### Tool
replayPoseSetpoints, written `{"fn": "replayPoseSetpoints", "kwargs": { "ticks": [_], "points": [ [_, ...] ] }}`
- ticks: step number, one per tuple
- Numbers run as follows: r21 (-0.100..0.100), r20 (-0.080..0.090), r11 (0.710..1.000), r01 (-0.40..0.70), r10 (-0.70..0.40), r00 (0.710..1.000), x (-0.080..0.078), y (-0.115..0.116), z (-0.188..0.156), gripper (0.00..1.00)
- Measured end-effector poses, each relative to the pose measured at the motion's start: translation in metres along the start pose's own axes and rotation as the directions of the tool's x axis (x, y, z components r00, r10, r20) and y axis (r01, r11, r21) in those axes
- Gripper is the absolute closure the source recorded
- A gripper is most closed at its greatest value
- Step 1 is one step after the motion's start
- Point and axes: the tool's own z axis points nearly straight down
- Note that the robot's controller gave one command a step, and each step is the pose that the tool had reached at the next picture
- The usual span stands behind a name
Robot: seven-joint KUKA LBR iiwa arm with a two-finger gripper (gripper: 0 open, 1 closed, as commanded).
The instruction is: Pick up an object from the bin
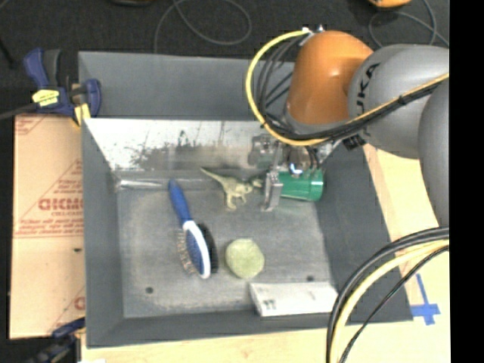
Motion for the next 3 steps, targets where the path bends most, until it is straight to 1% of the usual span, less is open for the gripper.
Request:
{"fn": "replayPoseSetpoints", "kwargs": {
  "ticks": [1,2,3],
  "points": [
    [0.000,0.008,1.000,0.000,0.000,1.000,-0.002,0.000,-0.005,1.00],
    [0.000,0.008,1.000,0.000,0.000,1.000,-0.002,0.000,-0.005,1.00],
    [-0.001,0.009,0.998,-0.057,0.057,0.998,0.009,-0.004,0.013,1.00]
  ]
}}
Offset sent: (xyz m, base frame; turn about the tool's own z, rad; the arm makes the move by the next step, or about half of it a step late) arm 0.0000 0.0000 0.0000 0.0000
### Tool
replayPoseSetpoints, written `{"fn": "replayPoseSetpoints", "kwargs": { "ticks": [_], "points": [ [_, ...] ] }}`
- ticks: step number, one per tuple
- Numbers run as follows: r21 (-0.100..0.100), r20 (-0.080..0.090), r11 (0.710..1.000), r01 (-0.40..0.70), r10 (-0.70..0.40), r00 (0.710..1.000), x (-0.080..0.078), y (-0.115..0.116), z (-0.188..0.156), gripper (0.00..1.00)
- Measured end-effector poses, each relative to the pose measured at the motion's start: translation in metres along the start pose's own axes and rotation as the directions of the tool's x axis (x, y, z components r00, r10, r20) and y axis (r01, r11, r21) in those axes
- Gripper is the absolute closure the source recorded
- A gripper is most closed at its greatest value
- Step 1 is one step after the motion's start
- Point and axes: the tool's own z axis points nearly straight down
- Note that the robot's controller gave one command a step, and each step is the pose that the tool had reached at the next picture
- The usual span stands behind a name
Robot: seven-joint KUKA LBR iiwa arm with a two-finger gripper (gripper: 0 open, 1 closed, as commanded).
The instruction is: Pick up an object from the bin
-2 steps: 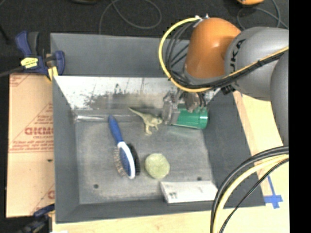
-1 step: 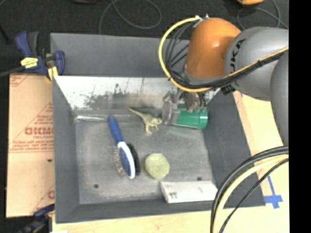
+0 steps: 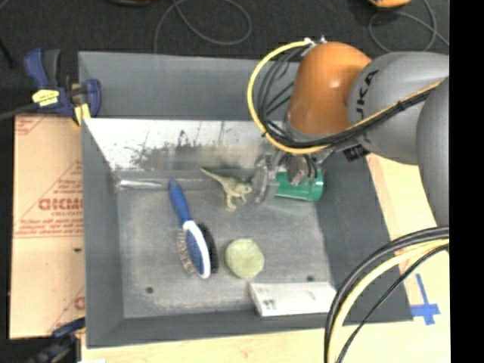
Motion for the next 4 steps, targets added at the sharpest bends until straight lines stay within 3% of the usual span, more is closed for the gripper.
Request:
{"fn": "replayPoseSetpoints", "kwargs": {
  "ticks": [1,2,3,4],
  "points": [
    [0.002,0.002,0.992,-0.126,0.126,0.992,-0.001,-0.035,-0.004,1.00],
    [0.002,0.002,0.992,-0.126,0.126,0.992,-0.001,-0.035,-0.004,1.00],
    [0.002,-0.004,0.991,-0.133,0.133,0.991,0.043,-0.050,-0.023,1.00],
    [0.002,-0.004,0.981,-0.192,0.192,0.981,0.041,-0.078,-0.051,1.00]
  ]
}}
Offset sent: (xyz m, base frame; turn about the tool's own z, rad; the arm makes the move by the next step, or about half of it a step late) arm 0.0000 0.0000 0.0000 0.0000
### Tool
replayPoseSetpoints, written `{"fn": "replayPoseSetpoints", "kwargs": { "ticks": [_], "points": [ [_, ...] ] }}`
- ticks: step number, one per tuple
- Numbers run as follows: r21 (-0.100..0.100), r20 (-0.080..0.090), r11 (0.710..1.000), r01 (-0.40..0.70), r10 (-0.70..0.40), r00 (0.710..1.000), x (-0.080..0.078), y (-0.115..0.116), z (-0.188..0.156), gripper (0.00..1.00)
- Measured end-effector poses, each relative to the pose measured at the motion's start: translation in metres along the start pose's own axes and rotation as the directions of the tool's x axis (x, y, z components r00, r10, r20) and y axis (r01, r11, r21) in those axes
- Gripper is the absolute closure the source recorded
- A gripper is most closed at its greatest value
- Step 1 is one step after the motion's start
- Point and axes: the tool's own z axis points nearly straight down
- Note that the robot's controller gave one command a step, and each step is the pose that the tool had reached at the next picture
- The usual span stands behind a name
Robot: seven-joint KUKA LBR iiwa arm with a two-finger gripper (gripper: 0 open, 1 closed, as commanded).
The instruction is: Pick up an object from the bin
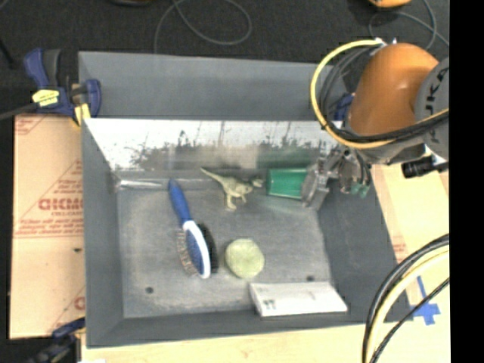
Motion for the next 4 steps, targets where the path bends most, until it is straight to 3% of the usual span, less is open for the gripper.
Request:
{"fn": "replayPoseSetpoints", "kwargs": {
  "ticks": [1,2,3,4],
  "points": [
    [0.002,0.010,1.000,-0.030,0.030,1.000,0.013,0.027,0.021,1.00],
    [0.000,0.004,0.924,-0.384,0.384,0.924,-0.012,-0.020,0.073,1.00],
    [0.000,0.005,0.924,-0.382,0.382,0.924,-0.012,-0.020,0.073,1.00],
    [0.001,0.001,0.893,-0.450,0.450,0.893,0.011,0.016,0.061,1.00]
  ]
}}
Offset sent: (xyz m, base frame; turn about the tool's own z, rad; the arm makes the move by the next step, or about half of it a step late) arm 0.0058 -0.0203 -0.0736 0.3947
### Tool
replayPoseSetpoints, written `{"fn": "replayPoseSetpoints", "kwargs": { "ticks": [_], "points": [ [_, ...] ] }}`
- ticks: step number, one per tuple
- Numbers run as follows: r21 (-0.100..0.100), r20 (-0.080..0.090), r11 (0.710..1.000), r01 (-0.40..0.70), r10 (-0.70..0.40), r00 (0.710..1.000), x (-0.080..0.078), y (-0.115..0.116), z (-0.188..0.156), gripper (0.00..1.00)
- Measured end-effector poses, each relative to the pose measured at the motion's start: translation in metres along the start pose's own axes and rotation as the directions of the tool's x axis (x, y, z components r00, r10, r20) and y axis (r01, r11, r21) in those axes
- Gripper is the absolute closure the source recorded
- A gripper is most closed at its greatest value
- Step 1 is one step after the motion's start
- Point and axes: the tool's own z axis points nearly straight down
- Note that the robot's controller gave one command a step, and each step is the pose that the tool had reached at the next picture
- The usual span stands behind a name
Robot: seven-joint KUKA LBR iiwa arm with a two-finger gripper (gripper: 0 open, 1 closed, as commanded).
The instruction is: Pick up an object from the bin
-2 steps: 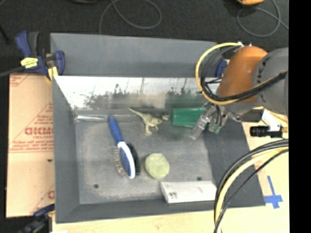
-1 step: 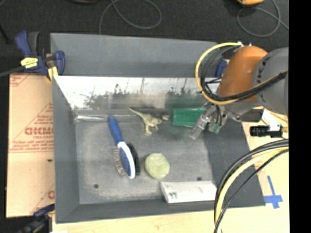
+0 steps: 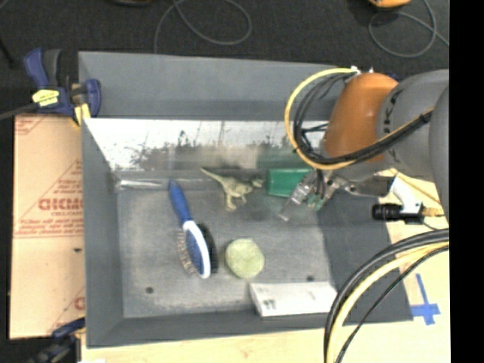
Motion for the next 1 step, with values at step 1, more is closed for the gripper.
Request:
{"fn": "replayPoseSetpoints", "kwargs": {
  "ticks": [1],
  "points": [
    [-0.001,-0.005,1.000,0.009,-0.009,1.000,0.0103,-0.0046,-0.0431,1.00]
  ]
}}
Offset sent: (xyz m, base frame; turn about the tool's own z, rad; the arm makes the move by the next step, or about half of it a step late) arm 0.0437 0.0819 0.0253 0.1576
